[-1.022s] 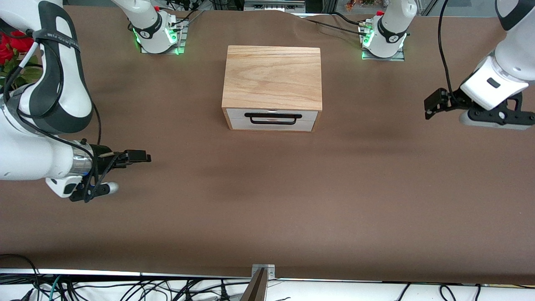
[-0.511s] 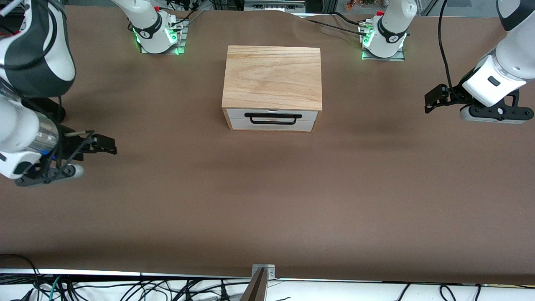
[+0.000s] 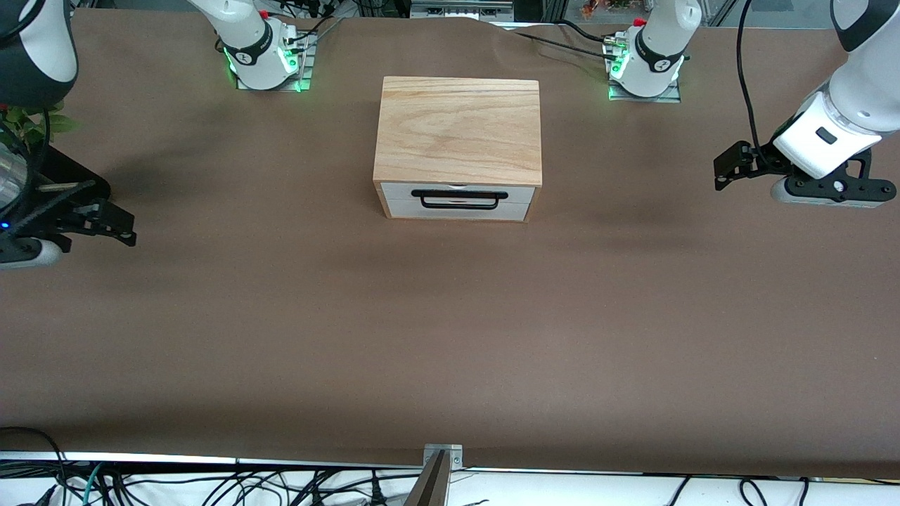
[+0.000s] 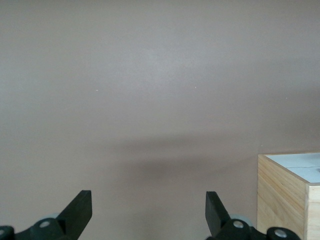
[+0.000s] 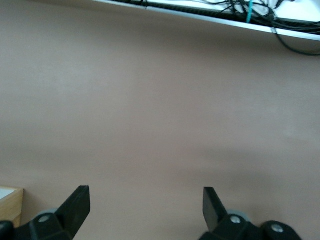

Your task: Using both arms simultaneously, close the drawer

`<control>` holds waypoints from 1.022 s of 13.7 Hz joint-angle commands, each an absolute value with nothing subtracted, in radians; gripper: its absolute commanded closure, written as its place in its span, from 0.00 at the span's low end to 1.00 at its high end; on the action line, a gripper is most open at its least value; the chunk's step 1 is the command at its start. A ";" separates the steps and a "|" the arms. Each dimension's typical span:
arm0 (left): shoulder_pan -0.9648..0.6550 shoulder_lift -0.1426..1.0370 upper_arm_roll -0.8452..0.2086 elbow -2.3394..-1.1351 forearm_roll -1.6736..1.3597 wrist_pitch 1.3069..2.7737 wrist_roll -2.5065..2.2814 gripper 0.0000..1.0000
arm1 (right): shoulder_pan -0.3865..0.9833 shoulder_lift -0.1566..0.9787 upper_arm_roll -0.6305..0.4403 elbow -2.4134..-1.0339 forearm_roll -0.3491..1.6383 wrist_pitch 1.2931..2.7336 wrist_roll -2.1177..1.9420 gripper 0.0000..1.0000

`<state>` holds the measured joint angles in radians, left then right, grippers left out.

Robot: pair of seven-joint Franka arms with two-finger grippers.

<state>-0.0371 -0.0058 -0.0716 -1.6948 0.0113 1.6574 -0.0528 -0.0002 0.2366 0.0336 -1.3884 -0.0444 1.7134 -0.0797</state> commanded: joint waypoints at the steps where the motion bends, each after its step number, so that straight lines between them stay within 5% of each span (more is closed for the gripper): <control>1: -0.041 0.000 -0.074 -1.672 0.038 1.638 -0.046 0.00 | -0.017 0.124 0.043 -1.505 -0.048 1.749 -0.066 0.00; 7: -0.032 0.003 -0.072 -1.674 0.028 1.638 -0.044 0.00 | -0.034 0.057 0.038 -1.557 -0.041 1.694 -0.005 0.00; 14: -0.038 0.005 -0.072 -1.663 0.028 1.634 -0.048 0.00 | -0.034 0.113 0.037 -1.537 -0.040 1.674 0.074 0.00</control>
